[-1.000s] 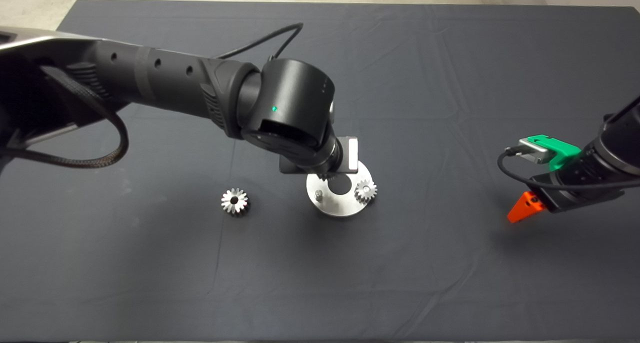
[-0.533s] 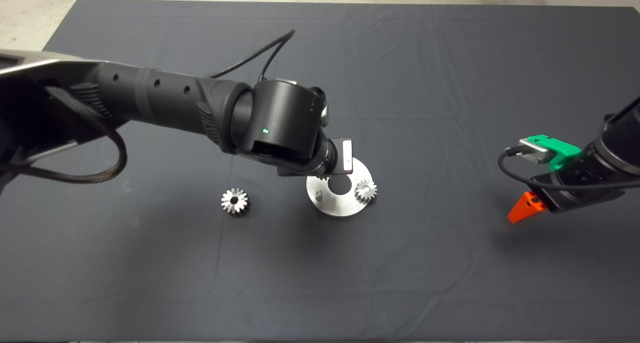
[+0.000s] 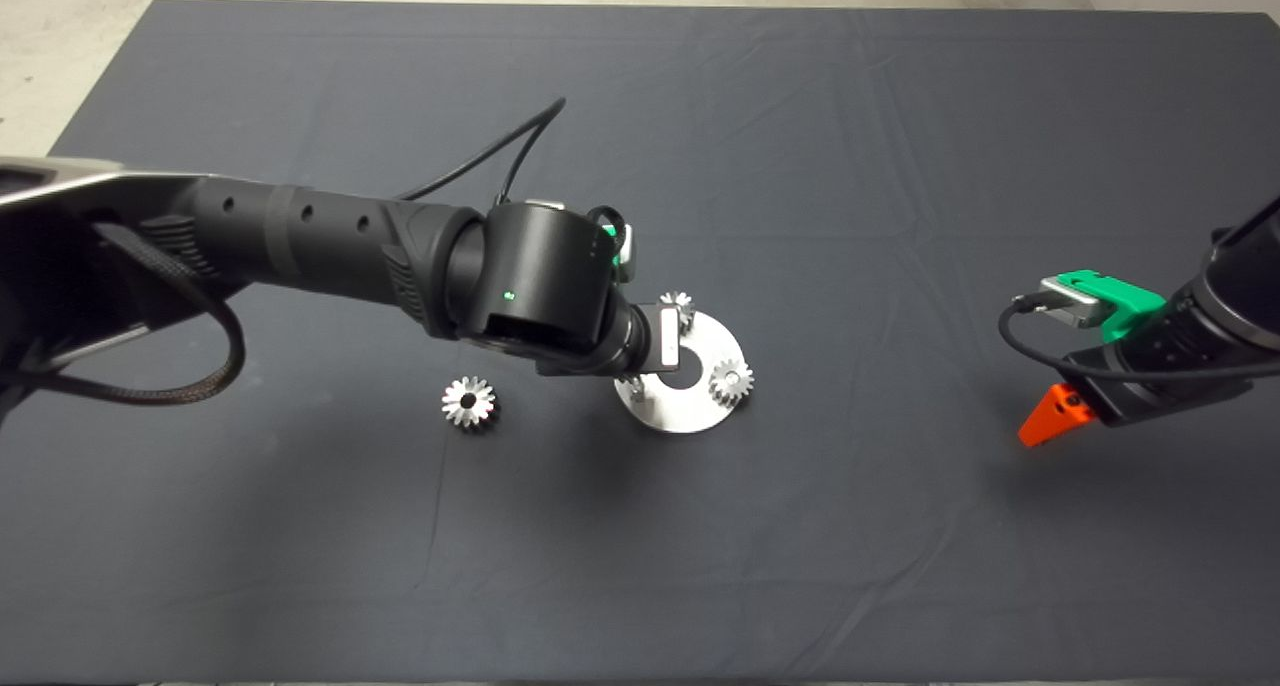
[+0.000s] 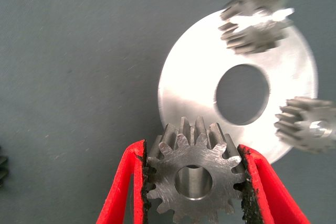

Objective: Remove an incorrectly installed larger gear and replace it with the correct smaller gear

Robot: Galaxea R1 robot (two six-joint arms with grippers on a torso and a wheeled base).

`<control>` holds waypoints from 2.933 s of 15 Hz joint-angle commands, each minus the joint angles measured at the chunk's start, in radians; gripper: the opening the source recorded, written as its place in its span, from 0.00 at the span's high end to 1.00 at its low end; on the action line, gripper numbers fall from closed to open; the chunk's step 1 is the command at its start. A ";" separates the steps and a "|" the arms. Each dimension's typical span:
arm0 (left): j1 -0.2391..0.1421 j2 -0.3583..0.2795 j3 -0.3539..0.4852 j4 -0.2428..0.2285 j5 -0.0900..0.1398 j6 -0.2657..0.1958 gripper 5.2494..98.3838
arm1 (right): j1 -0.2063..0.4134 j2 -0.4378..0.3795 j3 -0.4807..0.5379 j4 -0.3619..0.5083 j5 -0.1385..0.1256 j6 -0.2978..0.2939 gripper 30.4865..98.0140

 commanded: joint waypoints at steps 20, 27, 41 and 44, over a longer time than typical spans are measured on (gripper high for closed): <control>0.022 0.082 0.010 0.033 0.114 0.017 0.73 | 0.016 0.002 0.007 -0.026 -0.080 0.009 0.28; 0.027 0.116 -0.056 0.012 0.100 0.237 0.73 | 0.017 -0.004 0.004 -0.022 -0.082 0.012 0.28; -0.243 0.051 -0.152 -0.428 0.095 0.700 0.73 | 0.053 -0.062 -0.095 0.149 -0.082 0.013 0.28; -0.314 0.087 -0.247 -0.456 0.095 0.765 0.73 | 0.045 -0.100 -0.098 0.150 -0.083 0.003 0.28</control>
